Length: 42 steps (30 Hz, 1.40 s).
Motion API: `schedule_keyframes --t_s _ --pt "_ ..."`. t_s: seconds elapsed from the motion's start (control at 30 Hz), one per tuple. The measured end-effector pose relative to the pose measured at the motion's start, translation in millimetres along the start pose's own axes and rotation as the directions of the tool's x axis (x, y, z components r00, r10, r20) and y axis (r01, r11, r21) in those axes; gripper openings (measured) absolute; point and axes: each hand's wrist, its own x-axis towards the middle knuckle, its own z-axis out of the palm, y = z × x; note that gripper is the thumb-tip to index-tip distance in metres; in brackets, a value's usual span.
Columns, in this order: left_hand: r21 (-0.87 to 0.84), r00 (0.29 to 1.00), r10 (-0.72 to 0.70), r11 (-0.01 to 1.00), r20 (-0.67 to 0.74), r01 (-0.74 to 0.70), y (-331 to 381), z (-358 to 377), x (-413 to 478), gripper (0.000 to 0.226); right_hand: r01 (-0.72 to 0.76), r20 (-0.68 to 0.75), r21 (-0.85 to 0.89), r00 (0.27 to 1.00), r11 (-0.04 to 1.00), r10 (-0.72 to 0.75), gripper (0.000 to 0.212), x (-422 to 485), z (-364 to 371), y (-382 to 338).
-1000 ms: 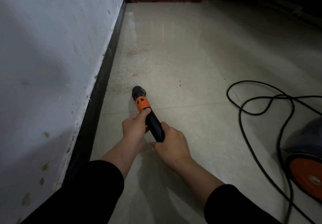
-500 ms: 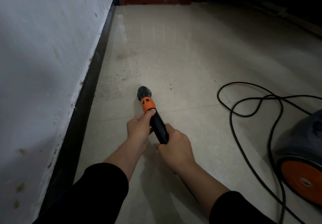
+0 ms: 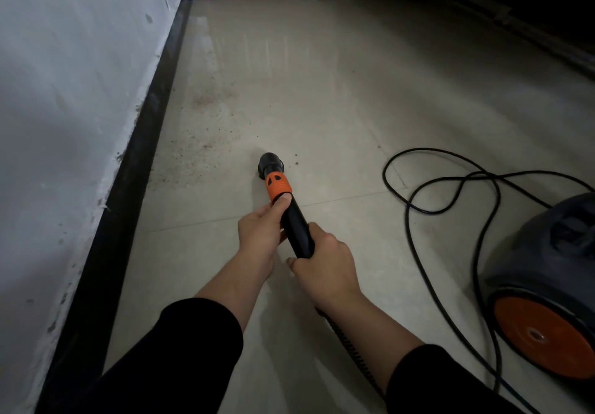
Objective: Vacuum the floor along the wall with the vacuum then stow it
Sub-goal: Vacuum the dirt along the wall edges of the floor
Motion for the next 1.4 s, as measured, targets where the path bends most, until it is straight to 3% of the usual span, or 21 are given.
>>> schedule_keyframes --t_s 0.47,0.77,1.1,1.4 --pt "-0.066 0.985 -0.094 0.992 0.142 0.104 5 37 14 0.034 -0.059 -0.022 -0.004 0.998 0.998 0.059 0.023 31 -31 13" --pt "-0.121 0.985 -0.069 0.989 0.161 0.089 3 47 28 0.041 -0.062 -0.026 -0.014 0.998 0.998 0.061 0.019 50 -40 16" --pt "-0.111 0.975 -0.103 0.986 0.199 0.127 3 51 10 0.033 -0.095 0.008 0.101 0.995 0.99 0.095 0.022 32 -54 20" --pt "0.047 0.952 -0.208 0.978 0.225 0.203 -5 48 -9 0.024 -0.075 0.074 0.124 0.995 0.989 0.066 0.023 2 -69 29"
